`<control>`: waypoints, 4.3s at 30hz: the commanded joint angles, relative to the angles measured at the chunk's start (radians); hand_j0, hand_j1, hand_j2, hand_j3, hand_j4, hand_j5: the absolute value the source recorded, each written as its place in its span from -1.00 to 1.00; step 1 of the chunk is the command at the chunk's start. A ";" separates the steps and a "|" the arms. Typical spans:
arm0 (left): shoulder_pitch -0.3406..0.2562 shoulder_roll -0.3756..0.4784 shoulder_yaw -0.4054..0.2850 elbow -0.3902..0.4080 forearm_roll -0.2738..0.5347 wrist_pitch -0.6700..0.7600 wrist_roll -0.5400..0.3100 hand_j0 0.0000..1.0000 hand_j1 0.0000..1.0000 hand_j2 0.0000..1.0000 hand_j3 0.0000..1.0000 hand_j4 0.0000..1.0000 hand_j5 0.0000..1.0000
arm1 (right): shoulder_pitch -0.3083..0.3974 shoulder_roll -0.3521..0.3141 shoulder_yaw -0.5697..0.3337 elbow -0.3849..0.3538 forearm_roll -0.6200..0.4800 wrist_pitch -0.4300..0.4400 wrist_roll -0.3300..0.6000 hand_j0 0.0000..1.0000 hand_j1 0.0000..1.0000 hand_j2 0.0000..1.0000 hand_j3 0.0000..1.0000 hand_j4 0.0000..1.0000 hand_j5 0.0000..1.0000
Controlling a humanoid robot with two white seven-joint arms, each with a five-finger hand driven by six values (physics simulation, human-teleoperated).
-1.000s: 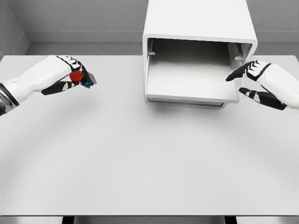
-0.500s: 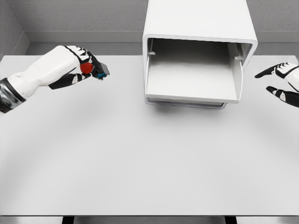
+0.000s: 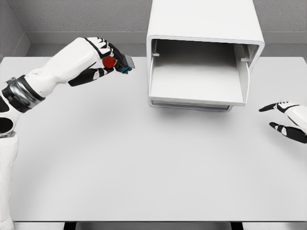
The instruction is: Slide open multi-storey tabletop storage cabinets and put open load switch and slide close multi-storey tabletop storage cabinets
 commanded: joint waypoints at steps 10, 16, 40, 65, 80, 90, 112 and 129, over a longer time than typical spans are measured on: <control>-0.011 -0.096 -0.048 -0.008 0.003 0.003 0.001 0.00 0.00 0.00 0.00 0.00 0.00 | 0.012 0.085 0.002 -0.027 -0.005 0.001 0.100 0.29 0.29 0.29 0.29 0.29 0.29; -0.011 -0.141 -0.077 -0.002 -0.005 0.003 0.001 0.00 0.00 0.00 0.00 0.00 0.00 | 0.014 0.118 0.011 -0.036 -0.002 0.001 0.101 0.20 0.20 0.20 0.20 0.20 0.20; -0.046 -0.277 -0.188 0.075 -0.111 0.003 0.001 0.02 0.02 0.02 0.02 0.02 0.02 | 0.117 0.213 0.011 -0.280 0.037 0.001 0.129 0.21 0.21 0.21 0.21 0.21 0.21; -0.143 -0.277 -0.258 0.178 -0.187 0.003 0.001 0.56 0.56 0.56 0.56 0.56 0.56 | 0.064 0.276 0.031 -0.297 0.041 0.001 0.238 0.23 0.23 0.23 0.23 0.23 0.23; -0.143 -0.277 -0.258 0.173 -0.184 0.003 0.001 0.69 0.69 0.69 0.69 0.69 0.69 | 0.055 0.274 0.031 -0.297 0.041 0.001 0.238 0.23 0.23 0.23 0.23 0.23 0.23; -0.121 -0.277 -0.248 -0.017 -0.102 0.003 0.001 1.00 1.00 1.00 1.00 1.00 1.00 | 0.018 0.271 0.033 -0.298 0.037 0.001 0.239 0.24 0.24 0.24 0.24 0.24 0.24; 0.318 0.071 0.322 0.224 0.316 0.003 0.001 1.00 1.00 1.00 1.00 1.00 1.00 | -0.104 0.276 0.129 -0.295 0.041 0.001 0.239 0.24 0.24 0.24 0.24 0.24 0.24; 0.330 0.073 0.337 0.224 0.316 0.003 0.001 1.00 1.00 1.00 1.00 1.00 1.00 | -0.199 0.277 0.180 -0.215 0.047 0.001 0.241 0.24 0.24 0.24 0.24 0.24 0.24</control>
